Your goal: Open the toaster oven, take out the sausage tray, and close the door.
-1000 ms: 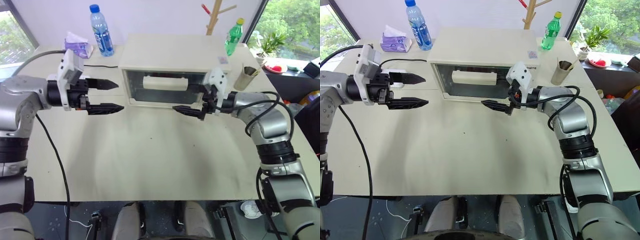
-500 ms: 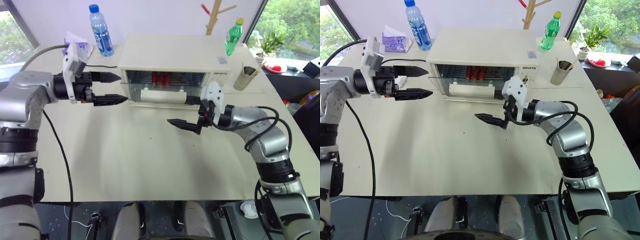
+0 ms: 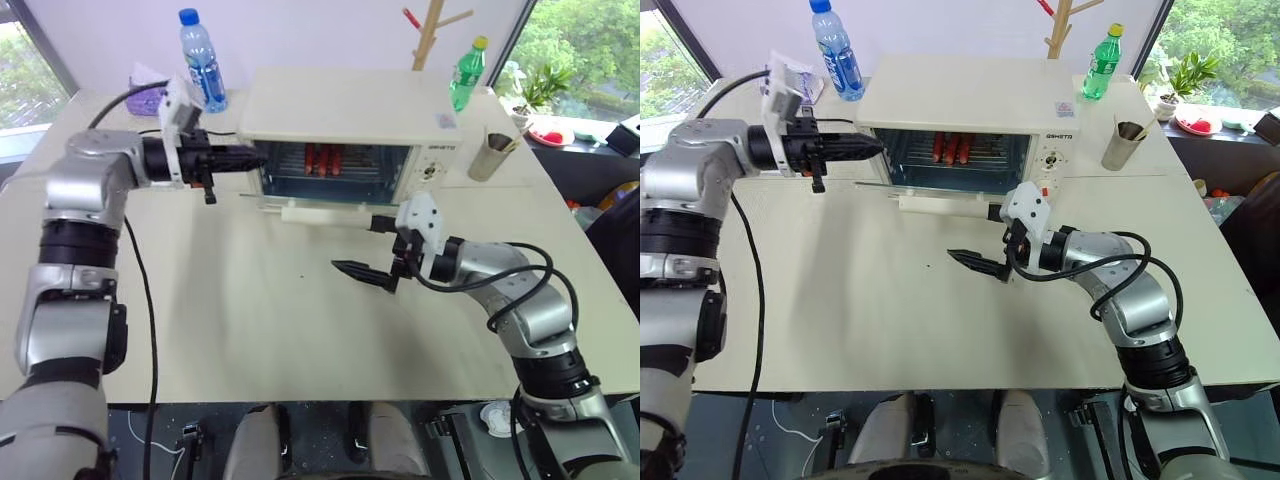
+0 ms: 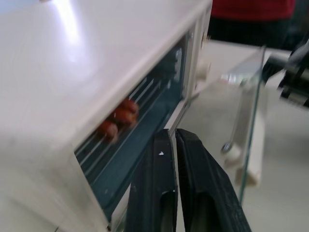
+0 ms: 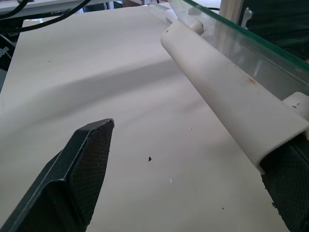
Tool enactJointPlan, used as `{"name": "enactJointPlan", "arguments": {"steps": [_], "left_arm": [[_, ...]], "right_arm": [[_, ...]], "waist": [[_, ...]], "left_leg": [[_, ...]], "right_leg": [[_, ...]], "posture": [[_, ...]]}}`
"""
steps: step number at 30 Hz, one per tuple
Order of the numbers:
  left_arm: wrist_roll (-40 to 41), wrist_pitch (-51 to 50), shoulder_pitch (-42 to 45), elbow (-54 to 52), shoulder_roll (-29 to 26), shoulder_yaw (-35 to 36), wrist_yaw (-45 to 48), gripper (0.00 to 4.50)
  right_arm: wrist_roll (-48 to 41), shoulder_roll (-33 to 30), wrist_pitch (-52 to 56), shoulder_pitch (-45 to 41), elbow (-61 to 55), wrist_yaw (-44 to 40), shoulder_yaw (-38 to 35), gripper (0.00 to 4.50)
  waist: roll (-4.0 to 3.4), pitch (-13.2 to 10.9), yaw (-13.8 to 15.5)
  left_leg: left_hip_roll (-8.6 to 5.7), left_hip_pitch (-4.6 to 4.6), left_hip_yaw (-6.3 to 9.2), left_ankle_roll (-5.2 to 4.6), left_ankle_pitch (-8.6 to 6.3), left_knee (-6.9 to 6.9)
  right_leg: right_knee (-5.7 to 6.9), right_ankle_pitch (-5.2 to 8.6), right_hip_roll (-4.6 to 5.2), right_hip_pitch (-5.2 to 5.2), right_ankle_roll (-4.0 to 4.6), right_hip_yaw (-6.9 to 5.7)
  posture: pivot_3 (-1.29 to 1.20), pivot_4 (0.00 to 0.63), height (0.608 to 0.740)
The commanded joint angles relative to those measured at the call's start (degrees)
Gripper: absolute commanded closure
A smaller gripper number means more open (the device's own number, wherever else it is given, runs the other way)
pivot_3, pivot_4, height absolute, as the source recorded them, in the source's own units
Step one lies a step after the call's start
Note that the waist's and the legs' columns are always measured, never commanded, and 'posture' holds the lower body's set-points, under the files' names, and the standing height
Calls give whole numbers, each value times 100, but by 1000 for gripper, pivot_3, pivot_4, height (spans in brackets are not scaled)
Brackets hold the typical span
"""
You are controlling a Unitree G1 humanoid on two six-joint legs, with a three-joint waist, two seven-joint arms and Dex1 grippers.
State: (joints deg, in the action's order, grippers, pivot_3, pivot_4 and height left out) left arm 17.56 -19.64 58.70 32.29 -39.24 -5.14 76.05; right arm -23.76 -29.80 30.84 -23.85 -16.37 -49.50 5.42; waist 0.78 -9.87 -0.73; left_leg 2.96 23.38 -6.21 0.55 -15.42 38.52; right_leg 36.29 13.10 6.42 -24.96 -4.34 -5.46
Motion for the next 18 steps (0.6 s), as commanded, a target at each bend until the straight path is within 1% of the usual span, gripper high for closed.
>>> {"name": "enactJointPlan", "arguments": {"steps": [1,5,10,13,18], "left_arm": [[-360,610,73,271,42,-119,91,4463],[-499,807,147,666,244,-115,128,4463],[-569,900,161,800,377,-93,216,4463],[-583,890,157,804,426,-66,234,4463],[-581,856,85,774,475,-42,255,4463]], "right_arm": [[-116,39,-52,3,-359,28,-21,0],[-117,-7,-23,44,-424,89,-50,0],[108,-254,63,112,-393,246,-123,0],[144,-464,137,194,-353,296,-279,0],[7,-1034,372,572,-597,193,-634,0]], "waist": [[0,0,1],[0,0,2],[0,0,5],[0,0,19],[2,-1,18]], "left_leg": [[0,1,0,-2,-1,5],[2,12,4,-32,-19,39],[2,17,4,-49,-29,53],[1,17,4,-54,-32,57],[0,17,6,-59,-35,62]], "right_leg": [[1,0,0,0,0,0],[6,0,0,5,-1,-1],[5,-2,2,8,-4,-1],[5,-2,3,10,-4,-1],[4,-4,5,14,-7,-1]], "posture": [[0,150,722],[0,150,722],[0,150,722],[0,150,722],[0,150,722]]}}
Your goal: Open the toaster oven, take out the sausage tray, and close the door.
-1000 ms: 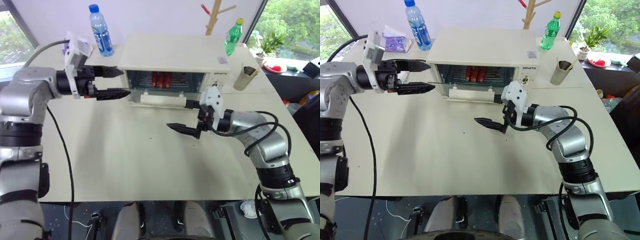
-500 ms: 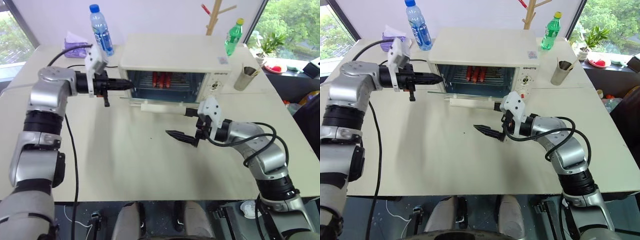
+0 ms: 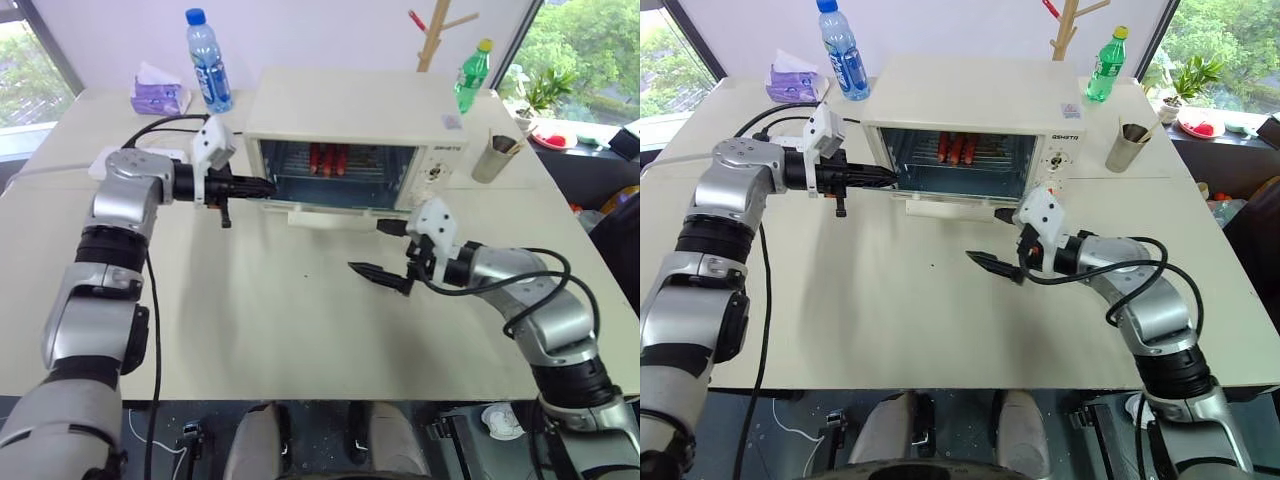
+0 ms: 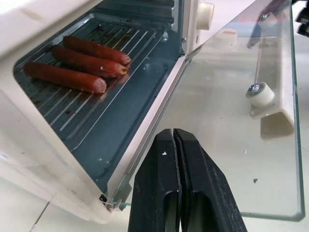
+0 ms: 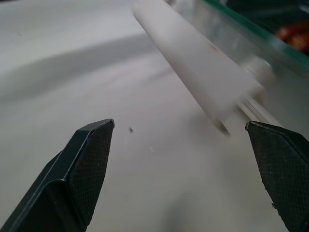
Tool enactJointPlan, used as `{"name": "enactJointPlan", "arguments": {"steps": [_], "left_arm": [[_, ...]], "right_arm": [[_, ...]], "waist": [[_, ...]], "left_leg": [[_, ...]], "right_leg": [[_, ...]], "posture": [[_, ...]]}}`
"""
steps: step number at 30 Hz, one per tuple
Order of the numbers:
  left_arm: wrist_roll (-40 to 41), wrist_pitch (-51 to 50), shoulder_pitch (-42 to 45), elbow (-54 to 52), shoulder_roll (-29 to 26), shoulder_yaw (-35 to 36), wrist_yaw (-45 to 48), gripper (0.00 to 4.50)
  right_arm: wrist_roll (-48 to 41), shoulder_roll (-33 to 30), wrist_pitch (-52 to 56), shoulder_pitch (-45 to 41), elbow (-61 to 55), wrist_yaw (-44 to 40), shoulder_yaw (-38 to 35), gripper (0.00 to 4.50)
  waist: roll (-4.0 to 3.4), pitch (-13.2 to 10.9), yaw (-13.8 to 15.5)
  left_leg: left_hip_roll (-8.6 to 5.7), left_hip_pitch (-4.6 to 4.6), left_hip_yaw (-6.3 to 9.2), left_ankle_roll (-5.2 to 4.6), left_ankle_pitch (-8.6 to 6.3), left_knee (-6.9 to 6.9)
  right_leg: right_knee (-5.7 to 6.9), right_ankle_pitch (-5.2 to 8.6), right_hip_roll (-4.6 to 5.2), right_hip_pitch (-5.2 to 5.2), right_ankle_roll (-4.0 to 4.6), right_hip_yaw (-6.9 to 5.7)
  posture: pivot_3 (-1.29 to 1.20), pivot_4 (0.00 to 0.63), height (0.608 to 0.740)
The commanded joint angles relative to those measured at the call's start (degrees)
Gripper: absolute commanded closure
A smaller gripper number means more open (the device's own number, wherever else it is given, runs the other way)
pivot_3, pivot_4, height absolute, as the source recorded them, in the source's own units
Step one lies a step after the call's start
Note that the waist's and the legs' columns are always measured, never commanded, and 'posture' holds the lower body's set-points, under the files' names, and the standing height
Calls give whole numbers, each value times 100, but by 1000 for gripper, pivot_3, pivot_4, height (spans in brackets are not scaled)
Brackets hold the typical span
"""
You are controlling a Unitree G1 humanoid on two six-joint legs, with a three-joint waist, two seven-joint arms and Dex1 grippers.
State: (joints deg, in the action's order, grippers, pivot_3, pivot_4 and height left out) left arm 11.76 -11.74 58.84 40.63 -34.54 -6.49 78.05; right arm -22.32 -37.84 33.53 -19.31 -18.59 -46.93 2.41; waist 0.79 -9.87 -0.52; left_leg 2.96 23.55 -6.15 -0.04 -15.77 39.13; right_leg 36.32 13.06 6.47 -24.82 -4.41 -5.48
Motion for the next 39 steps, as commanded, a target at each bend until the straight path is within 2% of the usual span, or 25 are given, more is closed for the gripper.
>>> {"name": "enactJointPlan", "arguments": {"steps": [1,3,7,10,12,18,22,28,31,33,38,39], "left_arm": [[2,58,40,-90,10,96,54,4463],[19,20,-46,-166,22,107,50,4463],[91,-149,-392,-526,0,134,82,4463],[131,-305,-724,-885,-39,133,125,4463],[146,-408,-903,-1103,-42,129,129,4463],[-35,-343,-1428,-1602,-34,-87,156,4463],[-456,263,-1629,-1442,-41,-382,28,4463],[-706,592,-1669,-1185,-55,-448,-205,4463],[-486,258,-1681,-1329,-104,-275,-187,3559],[-93,-320,-1652,-1647,-192,-14,-90,2610],[1344,-2505,-1527,-2816,-681,845,93,25],[1635,-2906,-1496,-3065,-778,1027,53,25]], "right_arm": [[-197,-328,159,210,-459,-110,-399,0],[-424,-625,298,525,-744,-308,-678,0],[-1454,-1273,880,1153,-1340,-915,-1726,0],[-2293,-1634,1355,1178,-1409,-1168,-2480,0],[-2480,-1776,1484,1059,-1302,-1118,-2676,0],[-2363,-1944,1373,641,-849,-929,-2651,0],[-2157,-1837,1181,447,-700,-748,-2360,0],[-1946,-1728,991,295,-582,-546,-2056,0],[-1788,-1662,878,190,-519,-424,-1916,0],[-1625,-1609,756,96,-494,-320,-1755,0],[-933,-1322,360,-351,-497,24,-995,0],[-773,-1209,287,-487,-499,121,-798,0]], "waist": [[0,0,-4],[0,0,-3],[2,-1,-4],[4,-2,-20],[7,-1,-13],[7,-1,10],[7,-1,23],[7,0,26],[6,0,20],[7,-1,11],[10,-3,-43],[10,-3,-42]], "left_leg": [[0,0,0,0,0,0],[0,0,1,-1,-1,0],[0,0,3,-5,-3,0],[2,-5,7,-5,-3,2],[3,-7,20,-5,-3,2],[2,-7,21,-8,-6,2],[1,-6,17,-11,-7,2],[0,-5,17,-11,-7,2],[1,-6,17,-11,-7,2],[1,-6,17,-11,-7,2],[4,-4,19,-11,-7,1],[5,-4,19,-10,-7,1]], "right_leg": [[0,0,0,0,0,0],[0,0,0,0,0,0],[-2,1,0,2,-1,0],[-3,0,1,4,-2,0],[-3,0,1,7,-1,0],[-8,1,4,8,-1,-1],[-9,1,5,9,-1,-1],[-10,0,7,10,-1,-2],[-10,0,7,10,-1,-2],[-10,0,7,10,-1,-2],[-8,1,5,5,-3,-2],[-7,2,4,5,-3,-2]], "posture": [[0,150,722],[0,150,722],[0,150,722],[0,150,722],[0,150,722],[0,150,722],[0,150,722],[0,150,722],[0,150,722],[0,150,722],[0,150,722],[0,150,722]]}}
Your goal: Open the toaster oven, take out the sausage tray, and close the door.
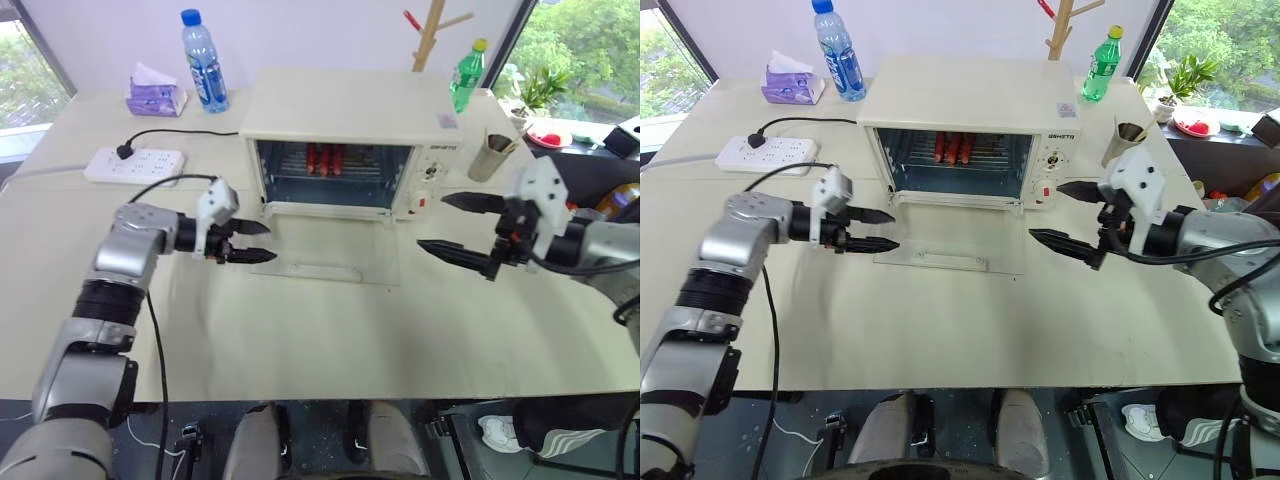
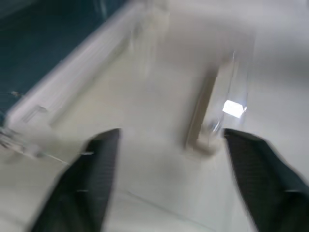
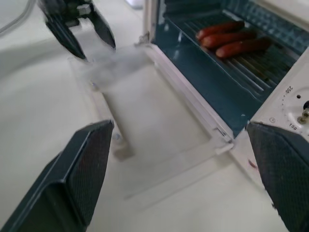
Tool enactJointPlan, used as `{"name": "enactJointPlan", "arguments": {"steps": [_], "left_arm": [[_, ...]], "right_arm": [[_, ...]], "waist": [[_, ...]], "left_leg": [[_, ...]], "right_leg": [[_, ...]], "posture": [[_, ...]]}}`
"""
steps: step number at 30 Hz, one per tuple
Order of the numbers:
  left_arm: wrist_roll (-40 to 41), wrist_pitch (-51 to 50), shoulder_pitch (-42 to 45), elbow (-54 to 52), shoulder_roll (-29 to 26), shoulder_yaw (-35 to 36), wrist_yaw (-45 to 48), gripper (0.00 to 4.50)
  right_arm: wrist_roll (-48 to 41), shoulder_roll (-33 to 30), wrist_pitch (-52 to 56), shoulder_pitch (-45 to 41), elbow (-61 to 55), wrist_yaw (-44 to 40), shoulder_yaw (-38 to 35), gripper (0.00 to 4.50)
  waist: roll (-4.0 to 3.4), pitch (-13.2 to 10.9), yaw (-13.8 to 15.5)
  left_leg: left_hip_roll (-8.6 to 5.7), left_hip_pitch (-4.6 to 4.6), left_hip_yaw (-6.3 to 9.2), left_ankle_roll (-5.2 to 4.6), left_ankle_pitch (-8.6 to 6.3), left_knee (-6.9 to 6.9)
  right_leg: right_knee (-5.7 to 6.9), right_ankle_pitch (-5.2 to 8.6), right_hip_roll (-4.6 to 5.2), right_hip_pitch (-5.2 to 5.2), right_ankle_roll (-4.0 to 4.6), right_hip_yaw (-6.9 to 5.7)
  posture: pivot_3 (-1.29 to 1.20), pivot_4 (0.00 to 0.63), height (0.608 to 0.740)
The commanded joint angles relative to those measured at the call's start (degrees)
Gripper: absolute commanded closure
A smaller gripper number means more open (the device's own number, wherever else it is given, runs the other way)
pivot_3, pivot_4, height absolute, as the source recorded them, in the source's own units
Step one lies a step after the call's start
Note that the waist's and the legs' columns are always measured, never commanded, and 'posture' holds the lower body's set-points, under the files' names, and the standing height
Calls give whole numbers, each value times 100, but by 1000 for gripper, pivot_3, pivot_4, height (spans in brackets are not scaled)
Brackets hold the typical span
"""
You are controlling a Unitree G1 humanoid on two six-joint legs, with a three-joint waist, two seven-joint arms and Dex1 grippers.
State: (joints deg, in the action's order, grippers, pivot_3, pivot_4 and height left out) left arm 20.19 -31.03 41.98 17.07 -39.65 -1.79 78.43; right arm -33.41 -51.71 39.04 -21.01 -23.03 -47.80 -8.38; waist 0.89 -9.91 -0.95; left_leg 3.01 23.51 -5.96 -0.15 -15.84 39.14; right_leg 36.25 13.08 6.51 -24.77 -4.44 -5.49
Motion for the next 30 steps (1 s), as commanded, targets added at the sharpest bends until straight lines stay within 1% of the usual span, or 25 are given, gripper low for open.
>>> {"name": "enactJointPlan", "arguments": {"steps": [1,3,6,7,11,14,15,18,22,25,30], "left_arm": [[1025,-1313,223,-903,-344,706,-56,25],[1289,-1685,286,-1162,-430,938,-279,25],[1398,-1817,295,-1443,-501,1037,-567,25],[1409,-1812,257,-1546,-529,1016,-610,25],[1449,-1786,167,-1771,-502,905,-757,25],[1379,-1654,116,-1845,-467,776,-825,25],[1385,-1637,120,-1843,-464,756,-845,25],[1401,-1582,134,-1809,-461,714,-880,25],[1380,-1507,160,-1729,-439,673,-893,25],[1366,-1443,180,-1672,-426,646,-896,25],[1338,-1292,238,-1552,-417,574,-884,25]], "right_arm": [[505,280,-332,-447,-42,296,465,0],[1032,494,-562,-750,58,502,948,0],[2034,823,-995,-1251,475,856,1724,0],[2479,937,-1264,-1454,739,977,2038,0],[3781,1344,-2294,-2018,1816,1402,2832,0],[4673,1643,-3029,-2384,2745,1799,3294,0],[4924,1715,-3234,-2487,3027,1922,3401,0],[5490,1945,-3664,-2783,3819,2302,3568,0],[5972,2266,-3975,-3098,4669,2685,3645,0],[6273,2481,-4070,-3311,5274,2940,3668,0],[6501,2859,-4204,-3640,6074,3267,3648,0]], "waist": [[-1,0,9],[-1,0,14],[-2,0,20],[-2,0,22],[-1,0,15],[-1,0,-1],[-1,0,-1],[-2,-1,-4],[-2,-1,-14],[-2,-1,-23],[-3,-1,-27]], "left_leg": [[0,0,0,0,0,0],[-1,-1,0,1,0,0],[-3,-1,0,2,1,1],[-5,-1,-2,3,2,1],[-7,1,-14,6,4,1],[-7,1,-17,22,13,1],[-7,1,-17,48,28,0],[-7,2,-17,49,29,0],[-6,2,-18,52,30,0],[-6,1,-17,53,31,0],[-6,1,-17,54,31,0]], "right_leg": [[1,1,0,0,-1,0],[1,2,0,1,-3,0],[1,2,1,3,-3,0],[1,2,1,3,-3,0],[0,2,1,3,-3,0],[0,2,1,2,-3,0],[1,2,1,2,-3,0],[2,2,0,1,-3,0],[2,2,0,0,-3,0],[5,2,0,0,-3,0],[6,2,0,0,-3,0]], "posture": [[0,150,722],[0,150,722],[0,150,722],[0,150,722],[0,150,722],[0,150,722],[0,150,722],[0,150,722],[0,150,722],[0,150,722],[0,150,722]]}}
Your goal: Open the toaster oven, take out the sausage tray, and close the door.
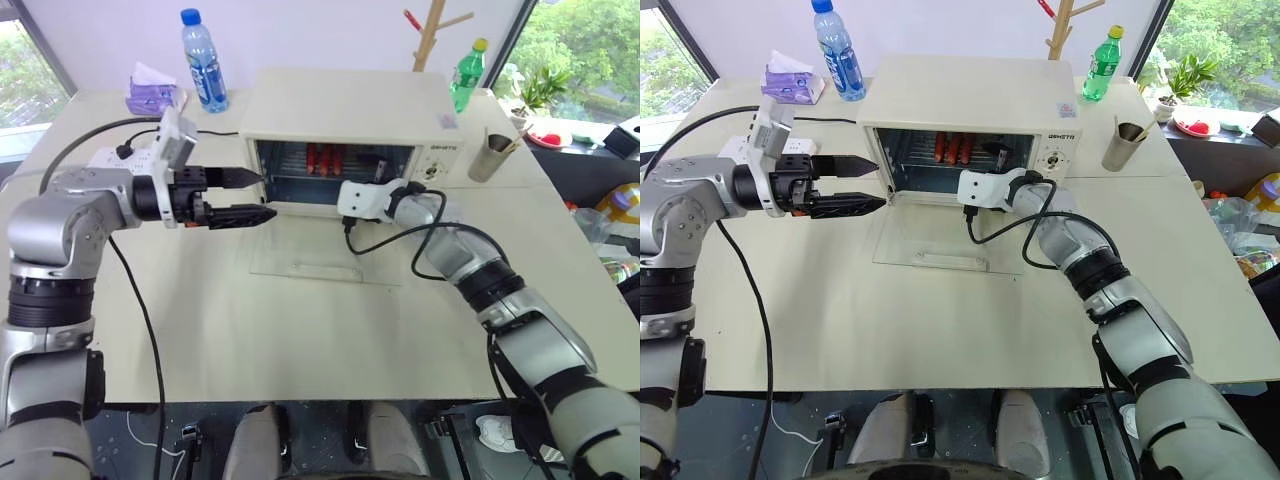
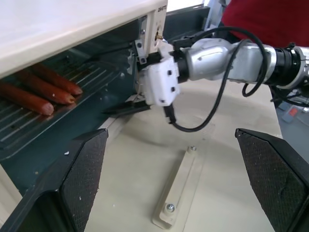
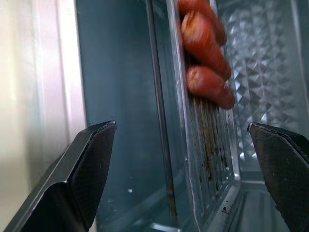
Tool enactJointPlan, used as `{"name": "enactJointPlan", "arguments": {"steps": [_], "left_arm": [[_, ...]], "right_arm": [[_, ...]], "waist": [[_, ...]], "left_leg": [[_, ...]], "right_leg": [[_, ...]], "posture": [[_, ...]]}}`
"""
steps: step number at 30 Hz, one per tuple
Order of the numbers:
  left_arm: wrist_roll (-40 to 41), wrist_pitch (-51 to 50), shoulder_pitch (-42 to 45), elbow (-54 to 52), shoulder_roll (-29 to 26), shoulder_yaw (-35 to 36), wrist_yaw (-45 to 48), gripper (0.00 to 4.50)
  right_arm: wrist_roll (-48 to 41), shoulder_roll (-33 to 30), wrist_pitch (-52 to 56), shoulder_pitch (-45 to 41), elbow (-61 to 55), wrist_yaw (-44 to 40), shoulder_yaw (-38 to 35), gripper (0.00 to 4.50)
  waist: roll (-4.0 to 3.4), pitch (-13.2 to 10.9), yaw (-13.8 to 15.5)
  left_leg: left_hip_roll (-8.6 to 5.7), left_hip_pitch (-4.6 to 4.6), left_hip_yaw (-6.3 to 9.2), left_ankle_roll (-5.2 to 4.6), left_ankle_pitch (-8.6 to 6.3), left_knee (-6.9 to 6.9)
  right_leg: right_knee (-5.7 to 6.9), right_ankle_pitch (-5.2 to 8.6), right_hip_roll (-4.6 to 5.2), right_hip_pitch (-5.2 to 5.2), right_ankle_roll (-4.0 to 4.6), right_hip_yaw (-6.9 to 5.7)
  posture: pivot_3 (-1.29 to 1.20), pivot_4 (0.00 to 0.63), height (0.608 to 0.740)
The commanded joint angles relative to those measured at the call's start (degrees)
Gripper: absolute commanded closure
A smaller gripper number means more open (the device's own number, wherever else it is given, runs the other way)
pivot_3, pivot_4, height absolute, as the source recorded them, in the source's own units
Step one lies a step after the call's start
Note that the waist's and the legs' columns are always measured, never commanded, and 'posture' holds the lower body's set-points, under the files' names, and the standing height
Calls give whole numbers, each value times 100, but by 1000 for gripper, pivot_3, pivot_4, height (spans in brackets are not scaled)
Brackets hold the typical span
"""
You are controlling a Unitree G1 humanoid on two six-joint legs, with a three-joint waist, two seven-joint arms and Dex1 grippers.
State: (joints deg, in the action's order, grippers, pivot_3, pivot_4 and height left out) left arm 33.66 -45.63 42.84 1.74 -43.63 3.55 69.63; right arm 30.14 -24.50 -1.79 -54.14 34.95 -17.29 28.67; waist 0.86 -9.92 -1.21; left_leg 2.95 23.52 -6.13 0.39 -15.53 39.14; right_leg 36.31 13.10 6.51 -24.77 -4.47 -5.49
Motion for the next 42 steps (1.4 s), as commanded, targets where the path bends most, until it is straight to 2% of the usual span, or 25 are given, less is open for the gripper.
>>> {"name": "enactJointPlan", "arguments": {"steps": [1,5,7,9,14,21,23,27,33,42], "left_arm": [[-13,189,167,5,-13,27,-4,25],[-23,254,228,97,-3,-12,19,25],[-53,303,275,188,5,-44,47,0],[-91,357,333,298,18,-83,72,0],[-167,460,478,538,55,-184,128,0],[-305,608,670,860,173,-320,228,0],[-356,656,739,994,206,-353,273,0],[-532,857,933,1467,268,-464,410,0],[-1041,1455,1399,2714,418,-650,673,0],[-1498,2053,1857,3810,625,-692,966,0]], "right_arm": [[197,186,-154,-376,411,270,-46,0],[300,343,-242,-531,879,446,-66,0],[358,413,-285,-642,1121,568,-66,556],[375,462,-332,-709,1272,639,-84,1337],[385,500,-374,-722,1312,681,-117,4019],[432,514,-403,-640,1292,688,-147,4019],[433,511,-424,-627,1289,676,-145,4497],[506,503,-469,-557,1164,668,-154,4497],[603,441,-424,-127,262,466,-126,4497],[704,203,-89,642,-1443,-44,-217,4497]], "waist": [[0,0,-3],[0,0,-6],[0,0,-3],[0,0,-2],[-2,-1,-18],[-2,-1,-87],[-2,-1,-98],[-2,-1,-102],[-1,-1,-118],[-1,-1,-132]], "left_leg": [[0,0,0,1,0,0],[0,0,1,1,1,0],[0,0,0,1,1,0],[0,0,0,1,1,0],[0,0,0,1,1,-1],[0,-1,1,2,1,-2],[0,-1,1,2,1,-2],[0,0,2,2,1,-3],[-1,0,0,2,1,-7],[1,-1,-1,2,1,-9]], "right_leg": [[0,0,0,0,0,0],[1,0,0,0,0,0],[1,0,0,0,0,0],[1,0,0,0,0,0],[1,0,0,0,0,0],[2,0,-1,0,0,0],[2,0,-1,0,0,0],[2,0,-1,0,0,0],[1,0,-1,0,0,-1],[3,1,-3,-3,-3,-1]], "posture": [[0,150,722],[0,150,722],[0,150,722],[0,150,722],[0,150,722],[0,150,722],[0,150,722],[0,150,722],[0,150,722],[0,150,722]]}}
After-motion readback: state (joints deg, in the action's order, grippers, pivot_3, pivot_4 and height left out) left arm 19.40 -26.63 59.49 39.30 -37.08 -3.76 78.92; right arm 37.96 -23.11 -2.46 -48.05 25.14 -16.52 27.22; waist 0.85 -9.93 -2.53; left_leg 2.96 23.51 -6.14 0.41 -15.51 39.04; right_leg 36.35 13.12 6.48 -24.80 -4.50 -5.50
